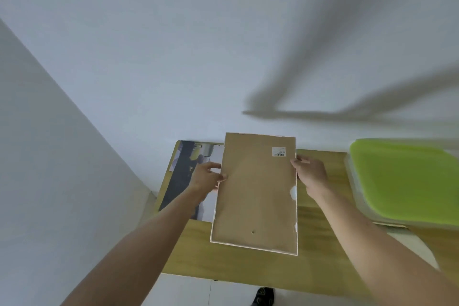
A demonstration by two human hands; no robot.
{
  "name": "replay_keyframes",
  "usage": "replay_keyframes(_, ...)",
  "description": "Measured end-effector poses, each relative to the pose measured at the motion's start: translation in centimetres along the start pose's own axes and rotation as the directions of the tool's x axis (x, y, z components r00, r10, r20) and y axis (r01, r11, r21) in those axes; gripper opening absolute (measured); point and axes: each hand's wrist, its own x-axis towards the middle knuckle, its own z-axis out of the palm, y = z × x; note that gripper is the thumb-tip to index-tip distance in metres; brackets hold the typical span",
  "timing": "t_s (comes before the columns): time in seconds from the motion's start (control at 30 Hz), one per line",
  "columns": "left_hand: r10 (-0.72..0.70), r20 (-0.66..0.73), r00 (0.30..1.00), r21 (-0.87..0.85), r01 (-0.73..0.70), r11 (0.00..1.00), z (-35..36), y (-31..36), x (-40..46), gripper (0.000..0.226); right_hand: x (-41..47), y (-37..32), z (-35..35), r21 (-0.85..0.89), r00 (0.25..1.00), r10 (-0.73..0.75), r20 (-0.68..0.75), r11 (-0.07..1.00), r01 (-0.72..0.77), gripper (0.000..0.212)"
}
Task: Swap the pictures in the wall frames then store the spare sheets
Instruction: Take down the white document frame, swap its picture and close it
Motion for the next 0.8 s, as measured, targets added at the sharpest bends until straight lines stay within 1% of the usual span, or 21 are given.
replay_keyframes(0.03, -0.025, -0.026, 0.999, 0.003, 0.025, 1.0, 0.6, -0.6, 0.4, 0.037, 0.5, 0.9, 0.5, -0.052, 1.0, -0.001, -0.012, 0.999, 0.0, 0.022)
replay_keyframes(0.13, -0.083, -0.083, 0.993, 0.044, 0.087, 0.995, 2.4, -2.2, 1.3, 0.038, 1.7, 3.2, 1.2, -0.157, 0.999, 0.036, 0.023, 0.987, -0.032, 0.034)
replay_keyframes(0.2, -0.096, -0.121, 0.988, 0.059, 0.104, 0.993, 3.4, -2.8, 1.7, 0.038, 2.6, 4.5, 1.3, -0.221, 0.997, 0.062, 0.037, 0.974, -0.052, 0.039)
replay_keyframes(0.3, -0.091, -0.136, 0.987, 0.096, 0.104, 0.99, 4.7, -3.4, 2.0, 0.037, 3.8, 6.0, 1.3, -0.267, 0.995, 0.094, 0.027, 0.96, -0.083, 0.038)
replay_keyframes(0.43, -0.151, -0.168, 0.974, 0.135, 0.174, 0.975, 5.9, -4.3, 2.3, 0.042, 4.6, 7.7, 1.6, -0.294, 0.994, 0.108, -0.033, 0.949, -0.113, 0.031)
replay_keyframes(0.57, -0.134, -0.197, 0.971, 0.223, 0.178, 0.958, 6.6, -5.1, 2.5, 0.038, 4.8, 9.0, 2.1, -0.353, 0.993, 0.11, -0.052, 0.928, -0.122, 0.028)
replay_keyframes(0.73, -0.049, -0.187, 0.981, 0.389, 0.119, 0.913, 6.9, -5.6, 2.5, 0.03, 4.3, 9.5, 3.1, -0.388, 0.996, 0.069, -0.058, 0.918, -0.086, 0.029)
replay_keyframes(0.8, -0.029, -0.179, 0.983, 0.431, 0.105, 0.896, 6.8, -6.0, 2.4, 0.028, 4.3, 9.8, 3.4, -0.408, 0.998, 0.058, -0.04, 0.91, -0.069, 0.03)
